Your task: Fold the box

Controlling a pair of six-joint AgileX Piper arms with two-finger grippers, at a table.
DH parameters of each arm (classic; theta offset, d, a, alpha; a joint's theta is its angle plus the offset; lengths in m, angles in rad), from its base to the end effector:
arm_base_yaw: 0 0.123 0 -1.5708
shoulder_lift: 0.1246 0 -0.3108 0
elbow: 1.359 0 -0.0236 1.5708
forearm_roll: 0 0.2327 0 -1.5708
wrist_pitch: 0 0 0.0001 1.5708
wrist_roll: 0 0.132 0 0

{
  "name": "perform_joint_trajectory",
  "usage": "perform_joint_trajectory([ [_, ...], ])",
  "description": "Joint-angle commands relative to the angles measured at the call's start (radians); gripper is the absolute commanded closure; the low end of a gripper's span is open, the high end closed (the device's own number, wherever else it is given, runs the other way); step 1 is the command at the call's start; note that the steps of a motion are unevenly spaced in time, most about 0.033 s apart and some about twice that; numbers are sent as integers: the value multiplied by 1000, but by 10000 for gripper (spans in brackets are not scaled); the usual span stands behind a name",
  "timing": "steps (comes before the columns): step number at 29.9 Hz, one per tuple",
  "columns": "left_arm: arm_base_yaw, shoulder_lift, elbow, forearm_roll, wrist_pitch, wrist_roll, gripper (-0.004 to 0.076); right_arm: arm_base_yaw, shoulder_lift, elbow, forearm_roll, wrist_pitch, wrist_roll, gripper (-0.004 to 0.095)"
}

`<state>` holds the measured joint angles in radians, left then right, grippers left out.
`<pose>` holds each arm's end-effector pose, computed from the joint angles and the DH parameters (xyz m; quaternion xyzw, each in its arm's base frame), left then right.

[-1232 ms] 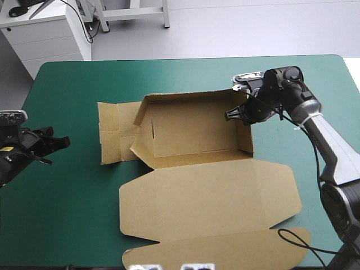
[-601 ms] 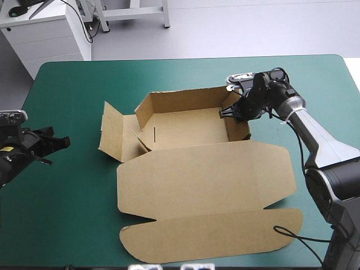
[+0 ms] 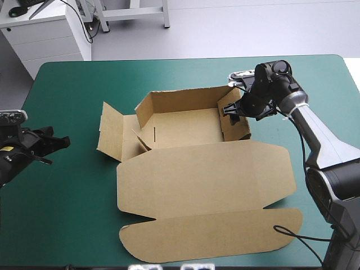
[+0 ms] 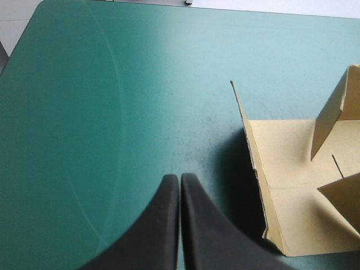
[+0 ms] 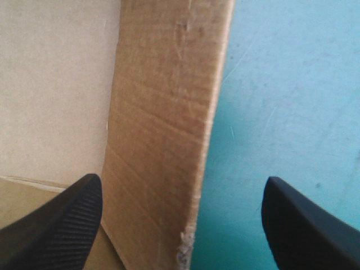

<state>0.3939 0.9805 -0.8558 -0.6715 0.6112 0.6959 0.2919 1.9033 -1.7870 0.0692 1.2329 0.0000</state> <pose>0.2024 0.0330 0.3522 -0.0285 0.8597 -0.0297 0.5092 0.3906 0.1264 0.2932 -0.1374 0.9779 0.0560 0.1471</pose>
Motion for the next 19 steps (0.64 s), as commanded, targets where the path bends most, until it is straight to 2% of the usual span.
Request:
perform_joint_trajectory([
  [1, 0, -11, -26, -32, -42, -5, 731, 1, -55, -3, 33, 15, 0, 180],
  [6, 0, -11, -26, -30, -42, -5, 731, 1, -48, 31, -3, 11, -8, 190],
  [13, 0, -11, -26, -30, -42, -5, 731, 1, -24, 35, -12, -3, -10, 319],
  [16, 0, -11, -26, -30, -51, -5, 731, 1, -5, 35, -11, -6, -18, 420],
  [19, 0, -11, -26, -30, -65, -5, 731, 1, 16, 35, -11, 13, -54, 659],
])
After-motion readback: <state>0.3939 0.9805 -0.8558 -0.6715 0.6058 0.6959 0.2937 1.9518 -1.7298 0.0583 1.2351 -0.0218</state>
